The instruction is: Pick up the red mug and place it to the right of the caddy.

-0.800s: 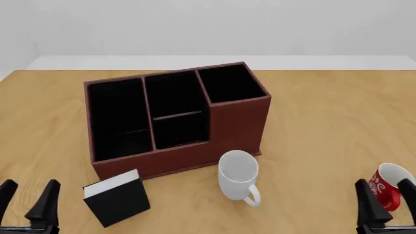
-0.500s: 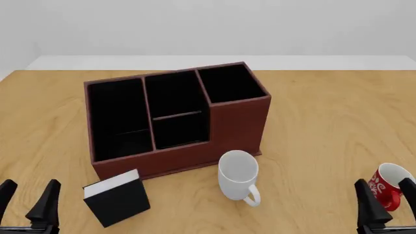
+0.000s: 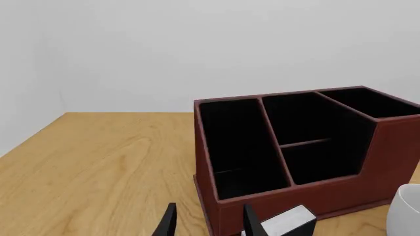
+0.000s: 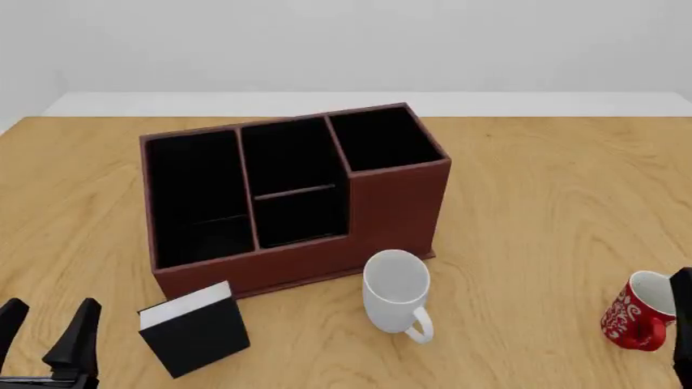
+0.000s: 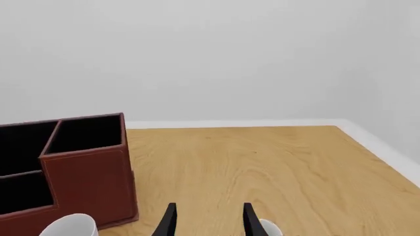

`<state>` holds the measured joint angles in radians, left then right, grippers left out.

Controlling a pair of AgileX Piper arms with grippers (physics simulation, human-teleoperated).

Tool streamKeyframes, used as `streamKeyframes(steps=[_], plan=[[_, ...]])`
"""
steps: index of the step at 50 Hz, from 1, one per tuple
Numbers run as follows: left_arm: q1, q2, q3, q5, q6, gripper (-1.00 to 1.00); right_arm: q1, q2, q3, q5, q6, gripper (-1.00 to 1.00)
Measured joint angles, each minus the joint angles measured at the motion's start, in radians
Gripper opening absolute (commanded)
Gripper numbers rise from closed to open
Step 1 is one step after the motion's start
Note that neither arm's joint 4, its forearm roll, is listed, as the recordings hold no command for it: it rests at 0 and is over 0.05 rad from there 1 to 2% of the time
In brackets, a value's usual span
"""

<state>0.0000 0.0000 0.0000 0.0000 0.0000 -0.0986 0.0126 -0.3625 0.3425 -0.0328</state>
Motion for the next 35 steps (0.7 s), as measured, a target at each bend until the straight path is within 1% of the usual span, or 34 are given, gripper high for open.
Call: streamKeyframes(steps=[8, 16, 26, 35], plan=[[0.0, 0.0, 0.0, 0.0, 0.0, 1.0, -0.062, 0.019, -0.082, 0.087, -0.009, 1.0], [0.0, 0.0, 0.0, 0.0, 0.0, 1.0, -0.127, 0.055, -0.122, 0.137, -0.014, 1.0], [0.0, 0.0, 0.0, 0.0, 0.0, 1.0, -0.204, 0.091, -0.126, 0.172, -0.039, 1.0], [0.0, 0.0, 0.0, 0.0, 0.0, 1.0, -0.263, 0.11, -0.094, 0.173, -0.066, 1.0]])
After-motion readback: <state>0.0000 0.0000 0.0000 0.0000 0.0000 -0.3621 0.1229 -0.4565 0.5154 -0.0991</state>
